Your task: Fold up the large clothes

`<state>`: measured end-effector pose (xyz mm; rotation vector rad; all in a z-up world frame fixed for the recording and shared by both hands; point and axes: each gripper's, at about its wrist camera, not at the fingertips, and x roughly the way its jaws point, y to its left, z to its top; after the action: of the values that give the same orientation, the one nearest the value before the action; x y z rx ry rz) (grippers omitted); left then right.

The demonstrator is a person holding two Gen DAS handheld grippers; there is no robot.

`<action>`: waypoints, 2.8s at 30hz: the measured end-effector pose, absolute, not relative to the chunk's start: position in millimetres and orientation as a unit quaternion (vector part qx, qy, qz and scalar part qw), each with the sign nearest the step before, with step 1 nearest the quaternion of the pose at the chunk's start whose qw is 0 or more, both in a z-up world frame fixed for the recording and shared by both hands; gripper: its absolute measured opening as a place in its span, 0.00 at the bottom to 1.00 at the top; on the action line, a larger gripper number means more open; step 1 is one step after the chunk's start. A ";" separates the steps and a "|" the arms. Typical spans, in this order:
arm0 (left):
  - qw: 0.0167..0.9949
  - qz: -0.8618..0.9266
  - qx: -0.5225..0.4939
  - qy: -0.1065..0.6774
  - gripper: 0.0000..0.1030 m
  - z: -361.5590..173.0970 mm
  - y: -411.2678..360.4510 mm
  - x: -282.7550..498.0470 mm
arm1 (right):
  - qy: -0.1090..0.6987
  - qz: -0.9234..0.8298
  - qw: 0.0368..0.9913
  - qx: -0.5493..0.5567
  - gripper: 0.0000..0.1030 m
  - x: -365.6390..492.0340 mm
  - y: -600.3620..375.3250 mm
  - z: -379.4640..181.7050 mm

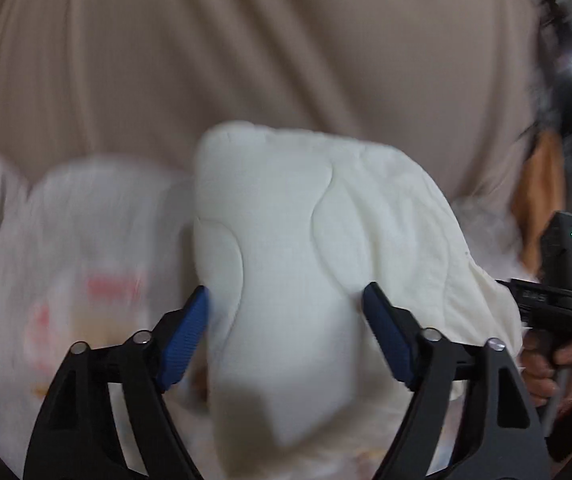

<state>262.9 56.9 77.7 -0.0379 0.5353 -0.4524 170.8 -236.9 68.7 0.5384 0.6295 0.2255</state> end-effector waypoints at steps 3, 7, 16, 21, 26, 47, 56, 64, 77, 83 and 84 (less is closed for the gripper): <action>0.935 -0.215 -0.023 0.280 0.63 48.9 70.6 256.1 | 0.302 0.111 0.903 0.286 0.27 147.5 -248.7 25.7; 0.938 -0.218 -0.040 0.265 0.71 78.7 90.3 235.5 | 0.257 0.083 0.930 0.248 0.29 108.3 -246.9 68.6; 0.946 -0.174 -0.024 0.271 0.75 83.3 55.5 219.4 | 0.283 0.118 0.944 0.120 0.17 131.0 -160.0 91.9; 0.947 -0.151 -0.003 0.283 0.75 61.8 43.7 221.7 | 0.252 0.115 0.950 0.143 0.14 123.9 -171.5 91.2; 0.943 -0.141 0.002 0.301 0.77 41.7 35.2 230.8 | 0.308 0.066 0.939 0.134 0.14 159.4 -182.1 48.6; 0.944 -0.091 -0.005 0.318 0.77 61.3 31.8 247.0 | 0.289 0.049 0.954 0.069 0.00 149.0 -163.6 94.0; 0.940 -0.078 -0.001 0.332 0.92 32.0 20.3 277.9 | 0.365 0.032 0.924 0.110 0.00 228.6 -188.0 30.8; 0.942 -0.065 -0.004 0.329 0.92 40.4 21.9 264.9 | 0.337 0.016 0.938 0.076 0.01 189.7 -179.6 64.7; 0.942 -0.077 0.035 0.326 0.91 32.4 10.7 161.5 | 0.335 -0.016 0.939 0.070 0.24 60.9 -162.3 49.8; 0.932 -0.070 0.054 0.351 0.91 -2.9 4.4 134.9 | 0.355 -0.031 0.933 0.056 0.31 32.7 -147.6 16.3; 0.931 -0.068 0.054 0.356 0.91 -8.8 3.1 132.1 | 0.359 -0.033 0.931 0.057 0.31 31.0 -146.3 12.4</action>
<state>132.1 3.1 -8.8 0.1116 0.7282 -0.1389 31.0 -146.3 12.4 0.1165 0.7349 -0.0672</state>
